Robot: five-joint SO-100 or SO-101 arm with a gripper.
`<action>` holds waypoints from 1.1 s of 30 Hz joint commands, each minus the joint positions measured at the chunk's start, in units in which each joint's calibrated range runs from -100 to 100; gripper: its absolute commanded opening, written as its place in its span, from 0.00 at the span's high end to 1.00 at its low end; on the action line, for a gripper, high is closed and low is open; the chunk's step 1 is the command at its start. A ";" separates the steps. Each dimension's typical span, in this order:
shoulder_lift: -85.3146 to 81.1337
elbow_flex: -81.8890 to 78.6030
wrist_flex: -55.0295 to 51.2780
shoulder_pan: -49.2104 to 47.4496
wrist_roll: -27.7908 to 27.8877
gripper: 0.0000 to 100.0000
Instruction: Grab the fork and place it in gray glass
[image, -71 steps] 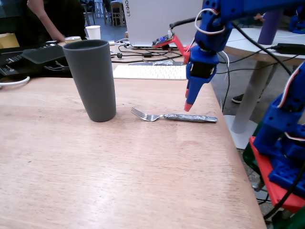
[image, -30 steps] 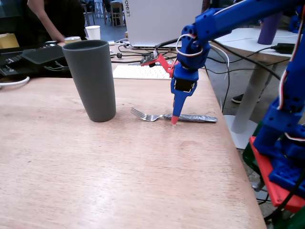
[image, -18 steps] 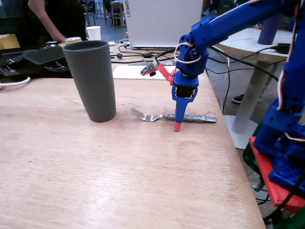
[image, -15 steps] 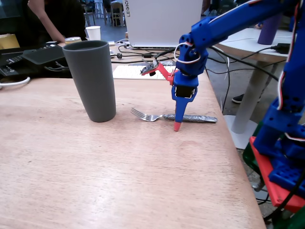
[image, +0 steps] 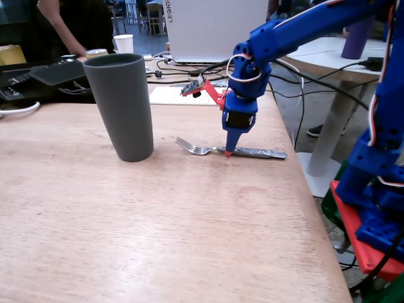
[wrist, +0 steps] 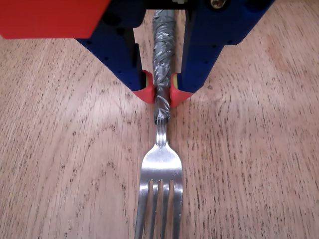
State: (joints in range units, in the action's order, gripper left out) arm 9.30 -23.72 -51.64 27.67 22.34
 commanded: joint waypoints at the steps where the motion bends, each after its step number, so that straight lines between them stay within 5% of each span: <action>1: -5.61 -0.12 -0.58 0.59 -0.10 1.00; 7: -18.99 -1.72 -13.47 0.59 -0.05 1.00; 25: -40.00 11.40 -11.99 -6.68 -0.15 1.00; 33: -40.00 13.38 17.48 -12.27 -4.15 1.00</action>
State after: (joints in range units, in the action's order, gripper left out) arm -28.15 -13.80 -41.37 15.64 18.58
